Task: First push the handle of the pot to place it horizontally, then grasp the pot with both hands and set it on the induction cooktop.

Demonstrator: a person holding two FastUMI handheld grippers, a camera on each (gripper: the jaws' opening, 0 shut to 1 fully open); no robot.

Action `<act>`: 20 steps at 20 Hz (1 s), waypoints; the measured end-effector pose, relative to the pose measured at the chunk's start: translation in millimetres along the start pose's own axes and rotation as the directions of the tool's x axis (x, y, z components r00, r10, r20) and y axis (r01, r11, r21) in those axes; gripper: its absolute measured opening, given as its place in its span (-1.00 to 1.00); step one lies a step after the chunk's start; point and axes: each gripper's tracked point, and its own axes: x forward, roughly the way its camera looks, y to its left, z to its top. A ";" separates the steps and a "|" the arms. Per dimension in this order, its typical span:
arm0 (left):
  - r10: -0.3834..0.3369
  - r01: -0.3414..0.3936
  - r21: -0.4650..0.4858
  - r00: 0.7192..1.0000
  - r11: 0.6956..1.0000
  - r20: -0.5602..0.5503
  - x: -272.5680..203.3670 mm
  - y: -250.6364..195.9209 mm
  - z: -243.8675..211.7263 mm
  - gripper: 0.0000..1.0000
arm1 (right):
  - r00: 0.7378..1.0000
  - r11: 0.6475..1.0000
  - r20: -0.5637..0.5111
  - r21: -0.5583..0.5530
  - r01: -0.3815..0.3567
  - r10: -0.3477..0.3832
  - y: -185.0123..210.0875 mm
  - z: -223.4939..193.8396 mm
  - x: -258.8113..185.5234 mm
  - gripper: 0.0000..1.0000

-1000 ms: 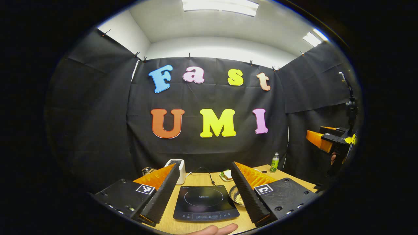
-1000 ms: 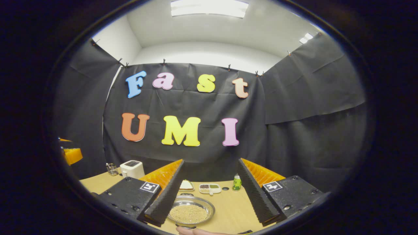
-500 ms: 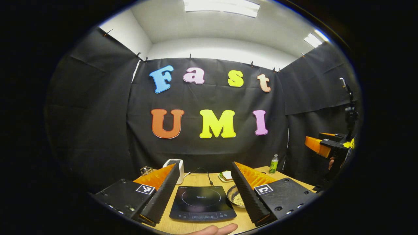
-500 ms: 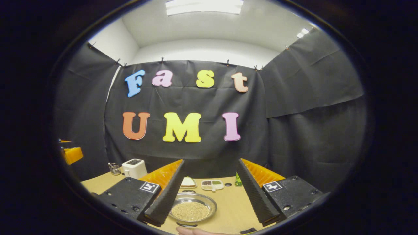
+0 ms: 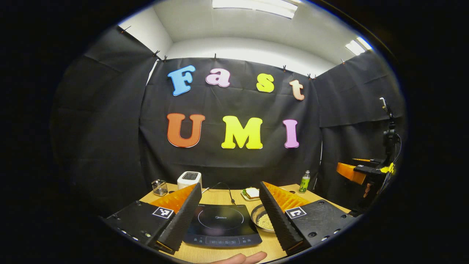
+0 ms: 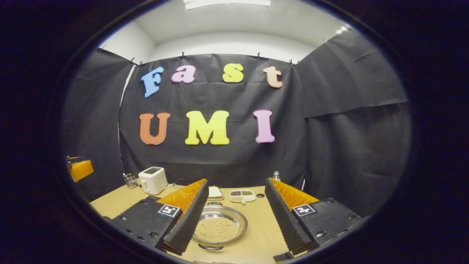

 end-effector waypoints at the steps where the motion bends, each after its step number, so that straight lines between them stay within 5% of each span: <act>1: 0.007 -0.007 0.007 1.000 1.000 0.002 0.3 1.0 -0.9 0.89 | 1.000 1.000 -0.023 0.016 -0.006 0.006 1.6 -8.0 4.1 0.83; 5: 0.019 -0.020 0.037 1.000 0.999 0.021 -3.2 3.9 -0.3 0.89 | 0.988 0.997 -0.135 0.047 -0.066 0.072 21.9 -39.4 16.9 0.34; 9: 0.004 -0.006 0.048 0.999 0.999 0.041 -11.7 2.0 4.3 0.89 | 0.935 0.981 -0.297 0.074 -0.179 0.193 53.1 -87.6 23.5 -0.50; 10: -0.004 0.002 0.049 0.999 0.999 0.045 -12.7 1.0 4.5 0.89 | 0.923 0.981 -0.333 0.072 -0.179 0.193 55.9 -100.4 26.0 -0.85; 12: -0.006 0.003 0.059 0.999 0.998 0.051 -16.4 1.5 5.9 0.89 | 0.889 0.968 -0.382 0.094 -0.234 0.252 72.3 -124.0 28.5 -0.92; 20: -0.019 0.015 0.073 0.998 0.997 0.060 -28.4 2.2 8.1 0.89 | 0.710 0.953 -0.641 0.127 -0.274 0.290 113.3 -237.2 17.5 -0.93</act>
